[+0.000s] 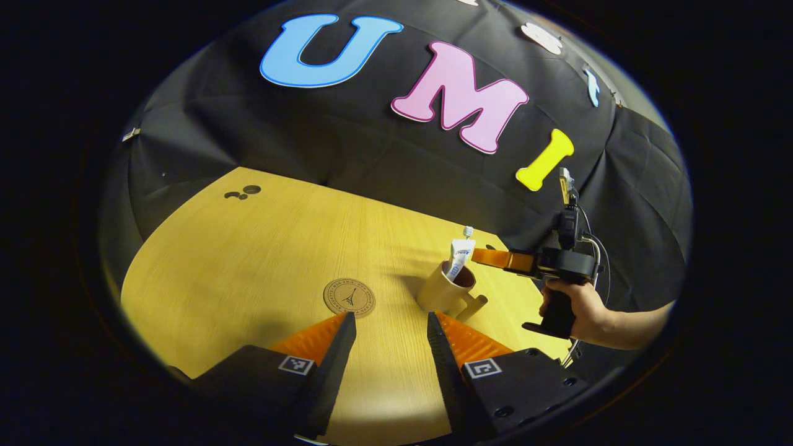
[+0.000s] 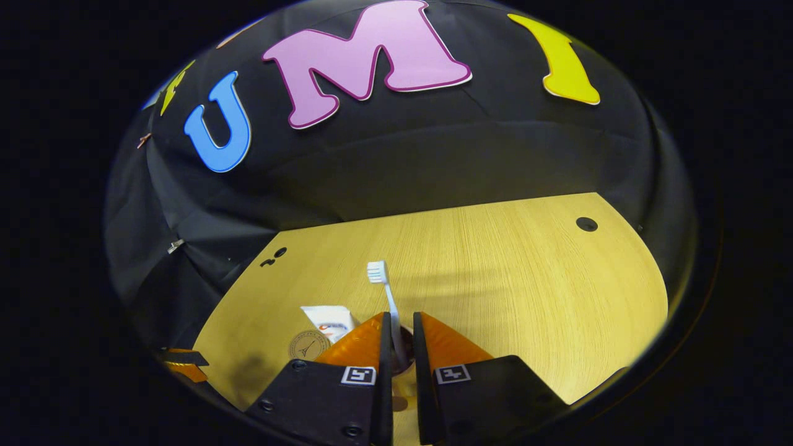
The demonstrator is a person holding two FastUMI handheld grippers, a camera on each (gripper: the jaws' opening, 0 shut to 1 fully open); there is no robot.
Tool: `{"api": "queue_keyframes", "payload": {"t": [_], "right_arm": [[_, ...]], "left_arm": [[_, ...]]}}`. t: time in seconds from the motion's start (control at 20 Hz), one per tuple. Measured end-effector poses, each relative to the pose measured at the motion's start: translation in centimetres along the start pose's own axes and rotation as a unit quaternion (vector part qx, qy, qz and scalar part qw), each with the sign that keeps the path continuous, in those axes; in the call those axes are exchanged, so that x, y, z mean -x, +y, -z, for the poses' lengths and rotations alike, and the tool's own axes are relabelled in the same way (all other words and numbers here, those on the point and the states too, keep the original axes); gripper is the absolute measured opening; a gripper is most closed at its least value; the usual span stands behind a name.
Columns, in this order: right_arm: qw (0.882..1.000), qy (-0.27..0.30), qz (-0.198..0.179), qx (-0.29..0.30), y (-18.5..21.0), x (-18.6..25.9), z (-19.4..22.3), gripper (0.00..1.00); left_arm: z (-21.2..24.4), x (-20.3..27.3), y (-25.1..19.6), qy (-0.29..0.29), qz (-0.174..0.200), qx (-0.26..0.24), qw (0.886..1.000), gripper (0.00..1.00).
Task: Put the toothbrush and toothpaste on the desktop into the cup, then pick up the cup and place it on the coaster on the desktop.
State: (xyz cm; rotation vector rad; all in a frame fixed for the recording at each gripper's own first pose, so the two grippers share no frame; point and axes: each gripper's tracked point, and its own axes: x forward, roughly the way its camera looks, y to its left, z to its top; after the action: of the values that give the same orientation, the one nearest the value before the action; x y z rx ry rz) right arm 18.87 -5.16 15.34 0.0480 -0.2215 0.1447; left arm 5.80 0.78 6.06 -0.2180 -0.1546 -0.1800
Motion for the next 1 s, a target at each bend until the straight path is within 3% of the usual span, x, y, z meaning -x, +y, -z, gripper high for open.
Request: {"api": "queue_keyframes", "payload": {"t": [0.4,0.45,0.5,0.55,0.6,0.65,0.75,0.8,0.85,0.9,0.95,1.0], "right_arm": [[0.999,0.007,-0.007,0.030,1.3,3.6,0.7,0.30],[0.999,0.014,-0.008,0.035,1.4,3.9,1.0,0.27],[0.999,0.024,-0.004,0.041,1.2,4.1,1.5,0.28],[0.998,0.034,0.000,0.046,1.0,4.3,2.0,0.39],[0.998,0.045,0.003,0.050,0.7,4.7,2.5,0.31],[0.997,0.058,0.005,0.056,0.7,4.9,3.1,0.42],[0.995,0.081,0.003,0.061,0.7,5.1,4.1,0.46],[0.994,0.096,0.002,0.060,0.5,5.1,4.8,0.36],[0.992,0.111,0.004,0.061,0.3,5.0,5.4,0.48],[0.990,0.129,0.009,0.061,-0.1,4.8,6.2,0.48],[0.987,0.149,0.010,0.060,-0.3,4.7,7.0,0.39],[0.984,0.165,0.009,0.058,-0.3,4.6,7.7,0.48]], "left_arm": [[-0.2,-0.2,0.3,-0.004,0.001,0.001,1.000,0.73],[-0.2,-0.1,0.5,-0.006,0.002,0.003,1.000,0.73],[-0.2,0.0,0.5,-0.007,0.001,0.005,1.000,0.73],[-0.3,0.0,0.6,-0.008,0.002,0.006,1.000,0.73],[-0.3,0.1,0.8,-0.010,0.001,0.007,1.000,0.74],[-0.2,0.3,0.9,-0.011,0.000,0.007,1.000,0.74],[0.0,0.5,1.3,-0.011,-0.003,0.007,1.000,0.73],[0.1,0.6,1.5,-0.011,-0.005,0.008,1.000,0.73],[0.2,0.7,1.7,-0.011,-0.007,0.009,1.000,0.73],[0.3,0.8,1.9,-0.011,-0.009,0.011,1.000,0.73],[0.5,1.0,2.1,-0.011,-0.010,0.013,1.000,0.73],[0.5,1.1,2.3,-0.011,-0.012,0.015,1.000,0.73]]}}
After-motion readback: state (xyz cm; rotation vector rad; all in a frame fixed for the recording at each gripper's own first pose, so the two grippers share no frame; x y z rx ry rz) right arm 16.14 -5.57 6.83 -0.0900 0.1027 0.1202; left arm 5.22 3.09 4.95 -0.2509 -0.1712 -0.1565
